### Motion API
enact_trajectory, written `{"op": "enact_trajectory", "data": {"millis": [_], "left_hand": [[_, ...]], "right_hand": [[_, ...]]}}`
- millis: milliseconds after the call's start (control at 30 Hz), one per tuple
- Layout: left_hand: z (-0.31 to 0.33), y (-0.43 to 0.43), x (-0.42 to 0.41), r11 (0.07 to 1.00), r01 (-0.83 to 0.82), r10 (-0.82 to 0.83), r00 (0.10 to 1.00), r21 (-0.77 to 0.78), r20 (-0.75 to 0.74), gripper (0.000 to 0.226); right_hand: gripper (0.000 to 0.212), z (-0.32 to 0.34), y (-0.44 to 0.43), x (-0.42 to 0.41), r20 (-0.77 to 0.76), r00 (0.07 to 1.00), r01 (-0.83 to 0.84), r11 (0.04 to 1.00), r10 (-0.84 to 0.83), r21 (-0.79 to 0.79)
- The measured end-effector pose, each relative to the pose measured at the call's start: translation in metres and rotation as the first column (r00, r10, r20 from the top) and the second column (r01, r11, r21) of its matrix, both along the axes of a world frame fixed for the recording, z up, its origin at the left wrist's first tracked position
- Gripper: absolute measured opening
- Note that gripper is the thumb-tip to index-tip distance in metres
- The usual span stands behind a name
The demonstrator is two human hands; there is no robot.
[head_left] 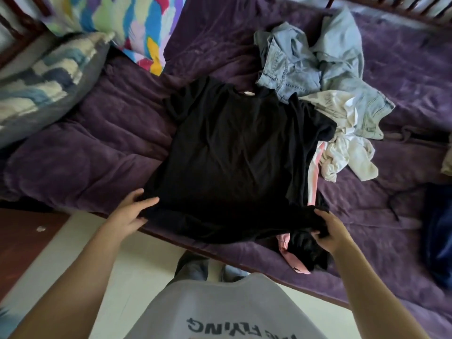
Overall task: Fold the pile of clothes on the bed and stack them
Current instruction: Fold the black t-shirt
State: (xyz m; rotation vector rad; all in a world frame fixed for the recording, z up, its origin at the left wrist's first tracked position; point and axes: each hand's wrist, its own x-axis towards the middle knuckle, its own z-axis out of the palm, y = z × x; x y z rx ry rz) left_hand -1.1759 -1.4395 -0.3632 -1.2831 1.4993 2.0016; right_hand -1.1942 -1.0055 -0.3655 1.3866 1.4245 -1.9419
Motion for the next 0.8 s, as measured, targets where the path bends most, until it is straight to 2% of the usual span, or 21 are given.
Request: {"op": "enact_trajectory", "data": {"millis": [67,167,333,433,500,567,600,700,767,800], "left_hand": [[0.014,-0.002,-0.016,0.994,0.067,-0.071,0.997,-0.082,-0.042,0.065],[0.027,-0.009,-0.025,0.978,0.161,-0.172,0.982,-0.136,-0.075,0.057],[0.027,-0.028,-0.020,0.906,0.381,-0.362,0.923,-0.182,0.131,0.053],[0.027,-0.033,-0.015,0.817,0.555,-0.513,0.824,-0.158,0.241,0.054],[0.025,-0.036,-0.007,0.762,0.637,-0.582,0.751,-0.111,0.311,0.050],[0.017,-0.040,0.007,0.698,0.715,-0.645,0.658,-0.052,0.388,0.042],[0.012,-0.043,0.016,0.654,0.756,-0.677,0.600,-0.025,0.427,0.037],[-0.001,-0.046,0.037,0.505,0.860,-0.753,0.400,0.070,0.523,0.021],[-0.009,-0.043,0.044,0.451,0.883,-0.763,0.306,0.131,0.569,0.020],[-0.008,-0.040,0.044,0.390,0.905,-0.768,0.218,0.169,0.603,0.017]], "right_hand": [[0.024,0.006,0.004,-0.011,-0.047,0.998,0.047,0.999,-0.045,0.024],[0.020,0.000,0.015,-0.013,0.025,1.000,-0.008,0.993,0.005,0.117],[0.024,-0.004,0.022,-0.002,0.169,0.965,-0.245,0.921,0.201,0.304],[0.022,0.003,0.022,0.001,0.190,0.928,-0.373,0.801,0.321,0.468],[0.009,-0.002,0.023,0.008,0.279,0.869,-0.490,0.634,0.408,0.599],[0.034,-0.014,0.029,0.022,0.454,0.728,-0.672,0.403,0.513,0.622],[0.038,-0.020,0.031,0.031,0.522,0.635,-0.751,0.299,0.569,0.588],[0.043,-0.040,0.034,0.058,0.678,0.340,-0.917,0.068,0.651,0.394],[0.051,-0.049,0.035,0.067,0.746,0.160,-0.966,-0.055,0.646,0.254],[0.059,-0.052,0.035,0.070,0.774,0.075,-0.977,-0.110,0.629,0.184]]}}
